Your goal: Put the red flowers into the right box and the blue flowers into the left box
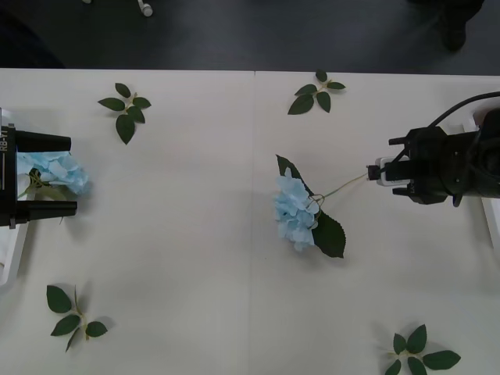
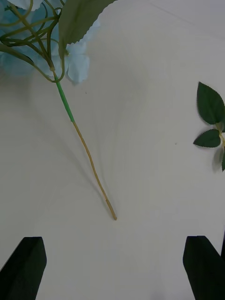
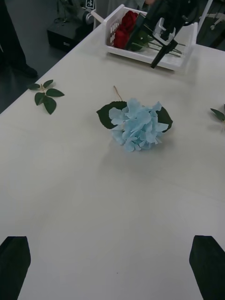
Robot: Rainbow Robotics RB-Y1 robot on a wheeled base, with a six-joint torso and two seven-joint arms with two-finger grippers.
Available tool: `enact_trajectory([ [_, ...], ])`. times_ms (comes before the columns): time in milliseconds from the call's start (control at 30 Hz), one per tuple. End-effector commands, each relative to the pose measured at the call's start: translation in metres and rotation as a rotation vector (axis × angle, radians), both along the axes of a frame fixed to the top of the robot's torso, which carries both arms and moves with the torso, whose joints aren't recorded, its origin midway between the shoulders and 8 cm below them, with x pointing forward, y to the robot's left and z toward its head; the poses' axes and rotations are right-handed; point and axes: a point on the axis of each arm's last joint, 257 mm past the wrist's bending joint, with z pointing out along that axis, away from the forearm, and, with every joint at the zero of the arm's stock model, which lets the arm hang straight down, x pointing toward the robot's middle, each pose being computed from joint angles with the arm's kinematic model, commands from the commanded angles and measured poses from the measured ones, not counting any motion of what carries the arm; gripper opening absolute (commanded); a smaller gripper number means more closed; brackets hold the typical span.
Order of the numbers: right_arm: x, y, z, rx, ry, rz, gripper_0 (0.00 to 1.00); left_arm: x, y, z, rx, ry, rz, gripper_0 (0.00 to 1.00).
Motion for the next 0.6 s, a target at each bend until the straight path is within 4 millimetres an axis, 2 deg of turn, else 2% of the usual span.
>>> enact_trajectory([
  [33, 0.017, 0.01, 0.006, 0.029, -0.004, -0.01, 0.86, -0.004, 0.003, -0.001, 0.061, -0.025, -0.015, 1.0],
  [300, 0.034, 0.013, -0.009, 0.09, 0.049, -0.064, 0.86, -0.004, 0.003, -0.001, 0.061, -0.025, -0.015, 1.0],
  [467, 0.034, 0.018, -0.018, 0.098, 0.122, -0.079, 0.86, -0.004, 0.003, -0.001, 0.061, -0.025, -0.015, 1.0],
  [600, 0.027, 0.03, -0.022, 0.131, 0.211, -0.074, 0.86, -0.004, 0.003, -0.001, 0.061, -0.025, -0.015, 1.0],
])
